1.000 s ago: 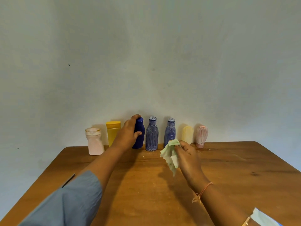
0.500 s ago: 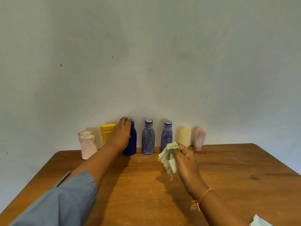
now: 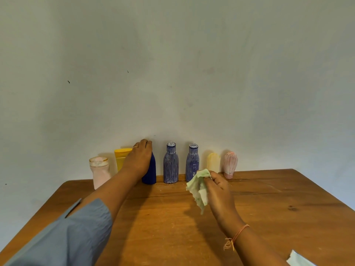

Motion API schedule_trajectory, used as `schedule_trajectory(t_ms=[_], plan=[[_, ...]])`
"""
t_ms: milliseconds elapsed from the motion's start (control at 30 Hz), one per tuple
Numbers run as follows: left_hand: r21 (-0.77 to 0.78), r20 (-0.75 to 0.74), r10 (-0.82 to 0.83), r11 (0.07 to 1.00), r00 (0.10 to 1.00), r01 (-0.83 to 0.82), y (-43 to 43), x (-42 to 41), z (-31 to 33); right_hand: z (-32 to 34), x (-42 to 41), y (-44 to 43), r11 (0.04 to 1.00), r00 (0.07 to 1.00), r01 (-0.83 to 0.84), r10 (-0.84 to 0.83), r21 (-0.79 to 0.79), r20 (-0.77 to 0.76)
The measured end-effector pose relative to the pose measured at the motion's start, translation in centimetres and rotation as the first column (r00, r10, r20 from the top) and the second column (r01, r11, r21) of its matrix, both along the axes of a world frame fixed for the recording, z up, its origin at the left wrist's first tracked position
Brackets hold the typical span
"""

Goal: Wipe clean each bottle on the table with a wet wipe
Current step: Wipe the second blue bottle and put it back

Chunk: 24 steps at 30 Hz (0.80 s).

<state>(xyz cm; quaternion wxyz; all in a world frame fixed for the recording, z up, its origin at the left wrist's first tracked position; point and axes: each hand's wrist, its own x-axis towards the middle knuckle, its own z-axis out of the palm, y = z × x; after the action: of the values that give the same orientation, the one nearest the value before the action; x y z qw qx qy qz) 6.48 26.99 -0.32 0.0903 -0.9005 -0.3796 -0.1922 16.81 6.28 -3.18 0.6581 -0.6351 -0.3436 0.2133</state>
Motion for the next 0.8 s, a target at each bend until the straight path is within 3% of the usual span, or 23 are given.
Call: schedule_trajectory(t_ms=[267,433,567,800], plan=[[-0.013,-0.018,-0.033,0.999,0.999,0.033,0.0,0.2,0.8,0.9,0.2,-0.8,0.999,0.999,0.039,-0.039,0.002,-0.004],[0.032,-0.146,-0.029,0.999,0.989,0.034,-1.1,0.8,1.6,1.3,0.4,-1.0,0.999,0.999,0.045,-0.045,0.019,-0.006],[0.080,-0.184,-0.111,0.989,0.977,0.127,-2.0,2.7,2.0,1.6,0.2,-1.4,0.999,0.999,0.040,-0.040,0.019,-0.017],[-0.031,-0.146,-0.243,0.970,0.959,0.241,-3.4,4.6,1.7,2.4,0.9,-3.1,0.997,0.993,0.075,-0.072,0.024,-0.093]])
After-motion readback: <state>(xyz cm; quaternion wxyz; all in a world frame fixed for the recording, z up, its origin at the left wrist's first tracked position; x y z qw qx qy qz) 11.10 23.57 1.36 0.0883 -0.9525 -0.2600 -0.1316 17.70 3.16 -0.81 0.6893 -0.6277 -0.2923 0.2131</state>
